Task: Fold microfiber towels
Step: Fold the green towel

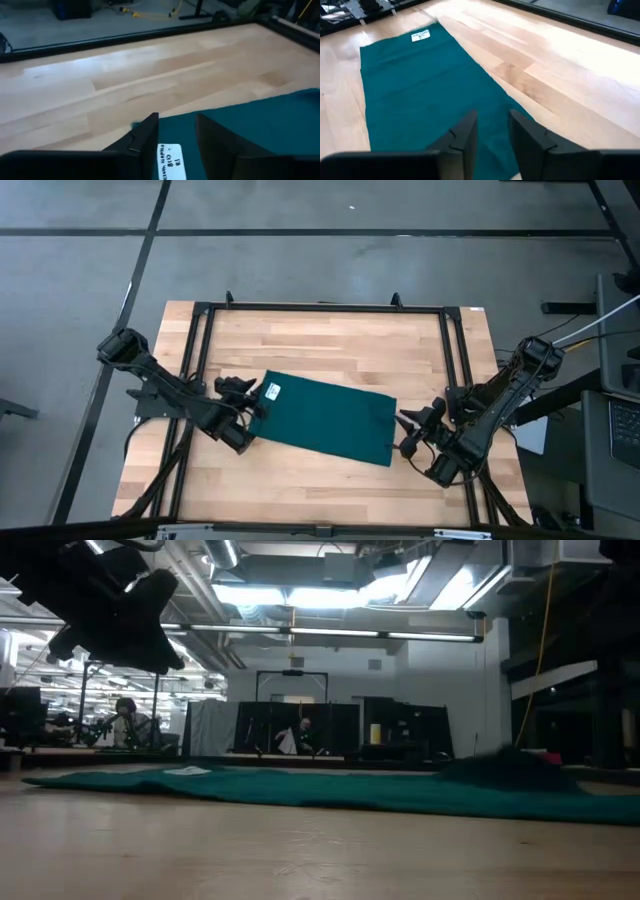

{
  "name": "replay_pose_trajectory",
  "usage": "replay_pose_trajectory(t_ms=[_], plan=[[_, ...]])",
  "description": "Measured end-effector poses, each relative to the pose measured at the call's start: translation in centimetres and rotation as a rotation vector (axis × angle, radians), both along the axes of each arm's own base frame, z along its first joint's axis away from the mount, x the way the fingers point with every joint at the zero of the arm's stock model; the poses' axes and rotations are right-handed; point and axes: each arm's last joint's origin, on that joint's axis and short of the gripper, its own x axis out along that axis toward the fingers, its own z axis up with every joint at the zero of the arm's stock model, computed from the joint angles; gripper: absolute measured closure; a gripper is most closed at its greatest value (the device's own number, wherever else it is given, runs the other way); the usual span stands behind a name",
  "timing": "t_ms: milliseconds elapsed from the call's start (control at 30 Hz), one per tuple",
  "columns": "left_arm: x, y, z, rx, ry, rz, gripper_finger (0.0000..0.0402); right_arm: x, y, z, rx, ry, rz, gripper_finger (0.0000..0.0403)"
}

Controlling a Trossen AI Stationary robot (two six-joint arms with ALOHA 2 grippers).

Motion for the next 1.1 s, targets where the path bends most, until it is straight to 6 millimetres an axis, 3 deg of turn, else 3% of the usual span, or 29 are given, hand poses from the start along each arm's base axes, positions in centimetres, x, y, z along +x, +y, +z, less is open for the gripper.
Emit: replay_pose_trajectory(t_ms=[233,400,533,600,733,900,1000,1100], plan=[[-0.5,-1.8,0.1,-0.073,0.038,-0.097,0.0275,0.3,0.5,0.2,0.086,-0.103,-0.02,0.0241],[-0.2,-5.0,1.0,-0.164,0.045,-0.297,0.0291,0.3,2.8,0.3,0.28,-0.196,0.038,0.0223],[-0.4,-7.9,2.0,-0.194,-0.115,-0.416,0.0306,0.7,5.3,1.5,0.433,-0.406,0.088,0.022],[-0.7,-9.1,2.5,-0.217,-0.189,-0.461,0.0313,0.9,6.3,2.2,0.485,-0.476,0.115,0.0223],[-0.6,-9.9,2.7,-0.309,-0.159,-0.55,0.0333,0.9,7.5,2.3,0.558,-0.518,0.132,0.0239],[-0.5,-11.4,4.3,-0.227,-0.336,-0.57,0.0368,-0.1,8.1,1.6,0.565,-0.712,0.043,0.0263],[-0.1,-11.6,3.9,-0.235,-0.347,-0.553,0.0394,-0.5,8.5,1.5,0.616,-0.676,0.069,0.0278],[1.4,-10.7,2.9,-0.295,-0.304,-0.497,0.0398,-0.5,8.9,1.7,0.654,-0.651,0.094,0.0292]])
